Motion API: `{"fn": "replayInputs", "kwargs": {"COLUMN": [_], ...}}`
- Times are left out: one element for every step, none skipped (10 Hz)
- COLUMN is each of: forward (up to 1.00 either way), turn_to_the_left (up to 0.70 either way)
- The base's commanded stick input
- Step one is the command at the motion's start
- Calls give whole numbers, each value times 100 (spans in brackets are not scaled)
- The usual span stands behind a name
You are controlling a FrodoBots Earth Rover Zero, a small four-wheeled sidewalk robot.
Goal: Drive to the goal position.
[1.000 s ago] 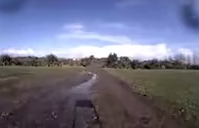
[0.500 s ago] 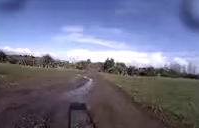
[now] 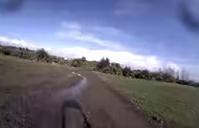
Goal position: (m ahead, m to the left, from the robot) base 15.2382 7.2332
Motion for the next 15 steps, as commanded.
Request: {"fn": "replayInputs", "kwargs": {"forward": [70, 70, 70, 70, 70, 70, 70, 70, 70, 70, 70, 70, 70, 70, 70], "turn_to_the_left": [0, 0, 0, 0, 0, 0, 0, 0, 0, 0, 0, 35, 35, 35, 35]}}
